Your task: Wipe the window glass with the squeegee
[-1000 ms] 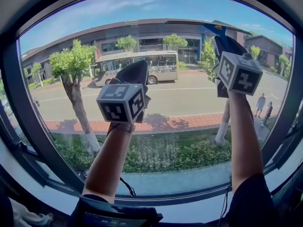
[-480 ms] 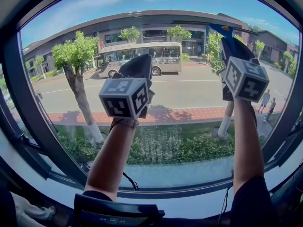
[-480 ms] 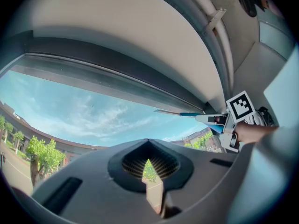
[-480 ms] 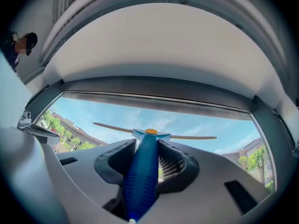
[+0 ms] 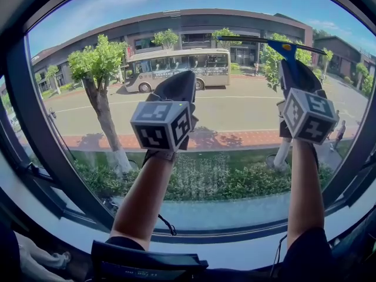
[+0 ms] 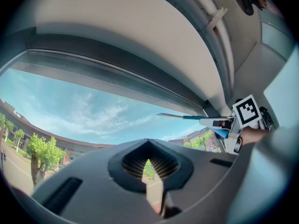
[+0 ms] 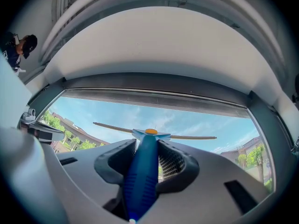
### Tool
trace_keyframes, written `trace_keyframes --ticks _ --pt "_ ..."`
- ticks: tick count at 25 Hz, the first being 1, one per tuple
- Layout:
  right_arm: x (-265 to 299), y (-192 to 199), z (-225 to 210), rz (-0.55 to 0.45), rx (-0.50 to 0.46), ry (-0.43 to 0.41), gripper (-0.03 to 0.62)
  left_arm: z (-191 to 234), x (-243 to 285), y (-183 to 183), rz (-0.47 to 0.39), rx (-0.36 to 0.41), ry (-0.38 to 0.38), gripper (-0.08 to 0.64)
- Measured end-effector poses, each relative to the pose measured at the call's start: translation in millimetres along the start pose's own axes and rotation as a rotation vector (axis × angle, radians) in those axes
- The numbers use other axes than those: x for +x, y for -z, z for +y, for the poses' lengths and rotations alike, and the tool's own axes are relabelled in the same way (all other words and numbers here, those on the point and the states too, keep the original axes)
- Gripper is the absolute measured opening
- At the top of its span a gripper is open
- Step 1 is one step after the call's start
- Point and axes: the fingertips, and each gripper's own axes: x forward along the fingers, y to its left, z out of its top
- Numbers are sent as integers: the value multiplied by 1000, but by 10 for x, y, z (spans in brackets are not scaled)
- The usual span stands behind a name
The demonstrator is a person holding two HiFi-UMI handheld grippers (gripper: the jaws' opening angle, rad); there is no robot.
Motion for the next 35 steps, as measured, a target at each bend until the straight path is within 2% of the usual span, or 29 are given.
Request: trace_keyframes --ticks 5,9,17,35 --pt "-75 114 -44 -1 -5 -10 143 -54 -9 40 6 8 -7 0" --pt "-169 199 -27 11 -1 -3 143 -76 -20 84 -3 -16 10 0" --pt "-368 572 180 38 22 16 143 51 -152 400 29 0 -9 0" --pt "-773 1103 165 89 -7 -19 143 -272 -192 861 66 -28 -10 0"
